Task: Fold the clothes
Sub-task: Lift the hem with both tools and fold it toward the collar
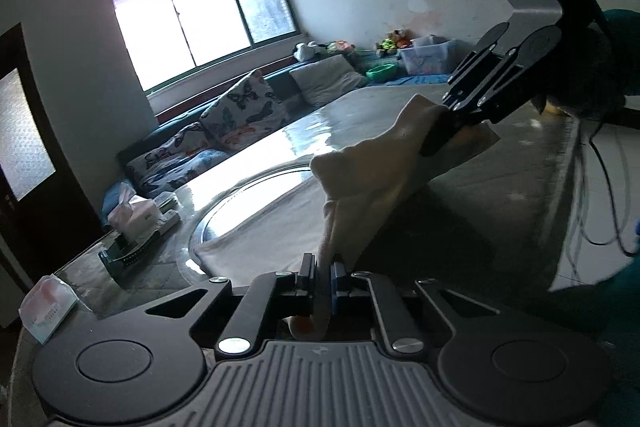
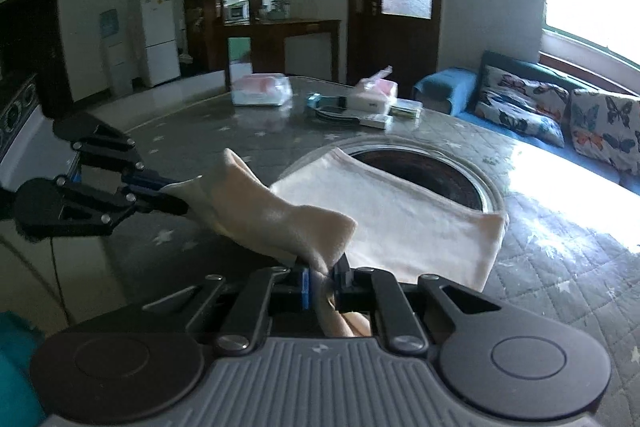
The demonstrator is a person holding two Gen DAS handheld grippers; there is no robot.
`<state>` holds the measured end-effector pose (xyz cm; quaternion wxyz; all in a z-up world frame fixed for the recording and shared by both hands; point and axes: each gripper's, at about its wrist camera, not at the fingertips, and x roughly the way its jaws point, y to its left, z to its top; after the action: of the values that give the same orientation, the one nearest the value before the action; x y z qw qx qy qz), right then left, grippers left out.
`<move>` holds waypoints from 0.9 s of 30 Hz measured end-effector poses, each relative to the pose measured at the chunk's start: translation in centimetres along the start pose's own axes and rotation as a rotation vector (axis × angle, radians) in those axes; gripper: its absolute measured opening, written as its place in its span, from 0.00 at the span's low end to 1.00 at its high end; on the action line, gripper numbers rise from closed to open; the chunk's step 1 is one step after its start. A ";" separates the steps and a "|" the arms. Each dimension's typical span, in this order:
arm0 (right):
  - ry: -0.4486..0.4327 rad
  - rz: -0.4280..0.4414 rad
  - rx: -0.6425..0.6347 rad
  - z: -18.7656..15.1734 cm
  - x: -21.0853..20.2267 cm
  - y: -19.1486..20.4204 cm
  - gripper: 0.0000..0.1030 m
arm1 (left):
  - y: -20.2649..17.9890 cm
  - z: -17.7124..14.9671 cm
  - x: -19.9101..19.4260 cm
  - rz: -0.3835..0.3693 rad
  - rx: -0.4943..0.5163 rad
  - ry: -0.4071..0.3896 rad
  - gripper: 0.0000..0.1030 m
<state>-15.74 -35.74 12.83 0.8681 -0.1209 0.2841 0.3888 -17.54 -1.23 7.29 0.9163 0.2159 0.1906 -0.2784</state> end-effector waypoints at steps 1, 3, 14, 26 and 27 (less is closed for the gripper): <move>0.000 0.006 -0.008 -0.1 -0.6 0.5 0.09 | -0.2 0.0 -0.8 -0.010 -0.004 -0.004 0.08; 0.001 0.017 -0.023 -0.4 -1.9 1.4 0.08 | -0.6 0.0 -2.0 -0.025 -0.017 -0.013 0.08; 0.018 0.015 -0.018 -0.4 -3.1 2.0 0.08 | 0.4 0.6 -1.1 -0.014 -0.079 -0.036 0.08; 0.063 -0.021 0.012 4.2 3.2 -4.1 0.08 | 6.9 3.1 7.0 0.020 -0.164 0.006 0.08; 0.074 -0.027 0.016 4.5 4.3 -4.8 0.08 | 7.6 3.2 8.1 0.023 -0.172 0.018 0.08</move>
<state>-8.10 -34.39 13.92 0.8630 -0.1319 0.3177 0.3700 -6.02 -0.59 8.31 0.9328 0.1411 0.2197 -0.2485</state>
